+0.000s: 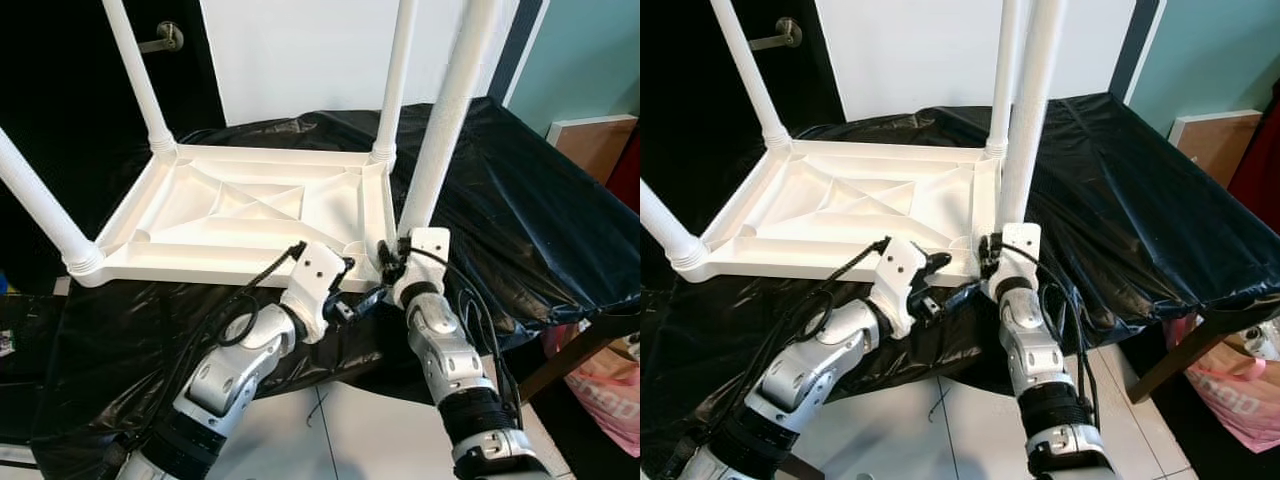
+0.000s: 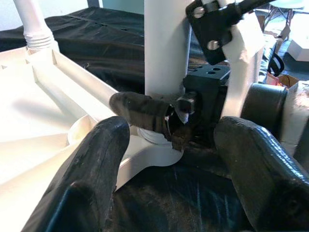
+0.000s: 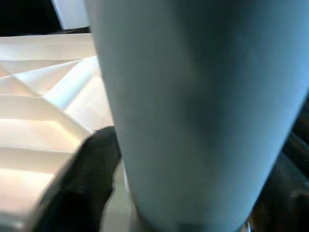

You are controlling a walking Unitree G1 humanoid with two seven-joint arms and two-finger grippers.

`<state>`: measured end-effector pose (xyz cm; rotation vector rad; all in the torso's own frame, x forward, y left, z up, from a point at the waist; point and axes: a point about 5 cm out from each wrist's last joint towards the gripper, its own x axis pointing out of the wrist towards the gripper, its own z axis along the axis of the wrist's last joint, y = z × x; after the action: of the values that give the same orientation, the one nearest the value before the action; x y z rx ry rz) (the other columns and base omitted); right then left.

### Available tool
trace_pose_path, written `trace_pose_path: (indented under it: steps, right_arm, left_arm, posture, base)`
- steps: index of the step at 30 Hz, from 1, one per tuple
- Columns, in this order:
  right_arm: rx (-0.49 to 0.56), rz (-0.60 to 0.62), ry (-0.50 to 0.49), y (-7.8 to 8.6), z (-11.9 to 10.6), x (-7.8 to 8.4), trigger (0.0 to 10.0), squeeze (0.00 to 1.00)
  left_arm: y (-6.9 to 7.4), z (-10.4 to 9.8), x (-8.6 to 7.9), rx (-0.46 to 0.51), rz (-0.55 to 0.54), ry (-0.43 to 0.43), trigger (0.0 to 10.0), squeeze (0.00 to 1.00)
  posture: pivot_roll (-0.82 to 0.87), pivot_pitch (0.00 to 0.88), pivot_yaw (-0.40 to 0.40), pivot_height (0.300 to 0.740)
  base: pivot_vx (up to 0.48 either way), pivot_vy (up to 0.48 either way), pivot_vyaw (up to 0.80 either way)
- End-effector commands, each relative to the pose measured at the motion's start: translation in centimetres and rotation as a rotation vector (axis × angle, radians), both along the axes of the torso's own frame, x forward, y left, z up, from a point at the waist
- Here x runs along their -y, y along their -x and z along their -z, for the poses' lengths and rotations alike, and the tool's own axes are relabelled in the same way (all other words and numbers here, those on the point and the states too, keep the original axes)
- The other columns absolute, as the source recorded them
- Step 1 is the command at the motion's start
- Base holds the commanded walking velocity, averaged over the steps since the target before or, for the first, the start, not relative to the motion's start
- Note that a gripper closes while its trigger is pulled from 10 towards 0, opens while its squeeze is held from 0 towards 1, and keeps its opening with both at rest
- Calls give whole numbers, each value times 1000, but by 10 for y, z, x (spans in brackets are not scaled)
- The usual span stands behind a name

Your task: Building children table

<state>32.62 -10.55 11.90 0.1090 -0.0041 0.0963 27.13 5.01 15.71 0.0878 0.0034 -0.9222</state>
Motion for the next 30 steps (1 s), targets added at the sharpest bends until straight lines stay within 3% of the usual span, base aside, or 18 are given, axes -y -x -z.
trace_pose_path:
  steps: [1,9,10,13,14,17,22,23,28,29,30]
  right_arm:
    - [2,-30,-11,2,0,-2,10000,1000]
    - [93,-220,23,4,-12,23,10000,1000]
    - [102,-269,34,3,-14,29,10000,624]
    - [106,-297,42,2,-15,33,10000,624]
    - [104,-349,54,2,-15,37,10000,0]
    - [104,-482,118,-1,-16,40,10000,0]
    - [106,-501,130,-2,-17,40,10000,0]
    - [100,-573,165,-9,-19,38,10000,0]
    - [77,-634,218,-13,-17,35,10000,0]
    - [68,-646,234,-14,-15,34,4118,0]
    - [63,-655,241,-14,-13,35,1176,0]
  left_arm:
    - [7,1,4,-15,127,-10,10000,0]
    - [6,-1,5,-15,127,-3,10000,0]
    - [6,-1,6,-16,128,-2,10000,0]
    - [6,-1,6,-16,129,-1,10000,0]
    - [6,-1,6,-16,130,0,10000,0]
    - [5,-2,7,-16,135,-1,10000,0]
    - [5,-2,7,-16,136,-1,10000,0]
    - [4,-3,8,-13,138,0,10000,0]
    - [4,-4,9,-10,141,2,10000,0]
    - [4,-5,10,-10,142,3,10000,0]
    - [4,-5,10,-9,141,4,10000,0]
  posture:
    - [-19,17,-9,740]
    - [-29,30,-5,740]
    - [-34,39,2,740]
    - [-34,39,2,740]
    - [-36,40,5,740]
    - [-38,39,6,740]
    - [-39,39,7,740]
    - [-36,36,7,740]
    - [-32,34,6,740]
    - [-32,34,6,740]
    - [-22,32,1,740]
  base:
    - [0,0,0]
    - [0,0,0]
    - [0,0,0]
    - [0,0,0]
    - [0,0,0]
    - [0,0,0]
    - [0,0,0]
    - [0,0,0]
    - [0,0,0]
    - [0,0,0]
    - [0,0,0]
